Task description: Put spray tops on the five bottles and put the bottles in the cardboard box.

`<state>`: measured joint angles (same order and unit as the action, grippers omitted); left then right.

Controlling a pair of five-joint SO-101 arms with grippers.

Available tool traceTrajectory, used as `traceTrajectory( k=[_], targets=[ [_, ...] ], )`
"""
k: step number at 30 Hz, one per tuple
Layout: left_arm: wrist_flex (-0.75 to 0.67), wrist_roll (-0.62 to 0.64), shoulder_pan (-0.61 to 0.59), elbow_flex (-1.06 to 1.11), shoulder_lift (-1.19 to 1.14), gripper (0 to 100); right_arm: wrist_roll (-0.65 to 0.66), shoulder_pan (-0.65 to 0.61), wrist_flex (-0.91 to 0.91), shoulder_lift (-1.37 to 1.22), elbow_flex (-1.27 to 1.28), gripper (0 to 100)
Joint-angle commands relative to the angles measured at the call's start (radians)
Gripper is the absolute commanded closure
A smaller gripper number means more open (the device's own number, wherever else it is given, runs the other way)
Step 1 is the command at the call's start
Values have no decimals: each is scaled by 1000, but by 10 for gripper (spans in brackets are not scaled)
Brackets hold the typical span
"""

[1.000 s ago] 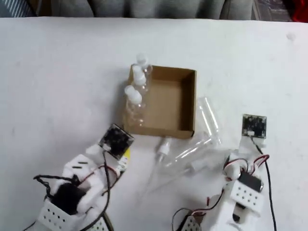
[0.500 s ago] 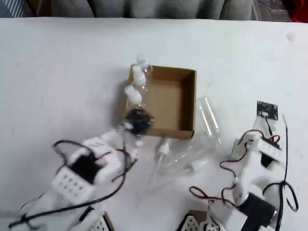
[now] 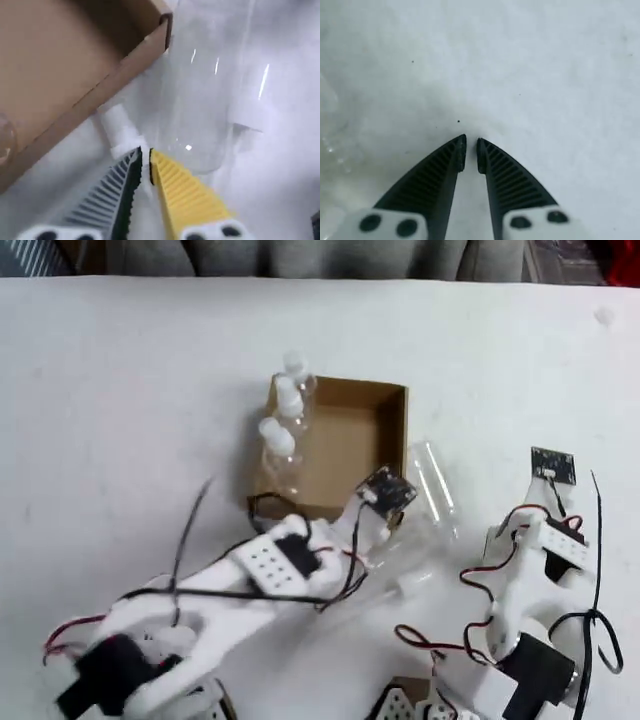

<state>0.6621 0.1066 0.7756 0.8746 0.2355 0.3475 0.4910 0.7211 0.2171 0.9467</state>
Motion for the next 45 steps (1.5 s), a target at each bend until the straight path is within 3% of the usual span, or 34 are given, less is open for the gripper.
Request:
traceTrajectory(
  k=[1, 8, 16, 24, 28, 38, 40, 43, 45],
  targets=[
    [-29, 21, -25, -117, -58, 967, 14, 1, 4, -4, -37, 982],
    [-34, 21, -36, -92, -65, 773, 14, -1, 4, -4, -37, 982],
    [-34, 12, -136, -87, -67, 778, 14, -1, 4, -4, -37, 982],
    [-58, 3, -140, -81, -65, 778, 14, -1, 4, -4, -37, 982],
    [-44, -81, -142, -78, -71, 779, 14, -1, 4, -4, -37, 982],
    [-40, -80, -151, -114, -211, 783, 15, -1, 4, -4, -37, 982],
    [-40, -80, -145, -114, -217, 813, 15, -1, 4, -5, -37, 982],
    [-43, -87, -142, -114, -219, 972, 15, -1, 4, -5, -37, 982],
    [-49, -87, -142, -110, -219, 960, 15, -1, 4, -5, -37, 982]
  ],
)
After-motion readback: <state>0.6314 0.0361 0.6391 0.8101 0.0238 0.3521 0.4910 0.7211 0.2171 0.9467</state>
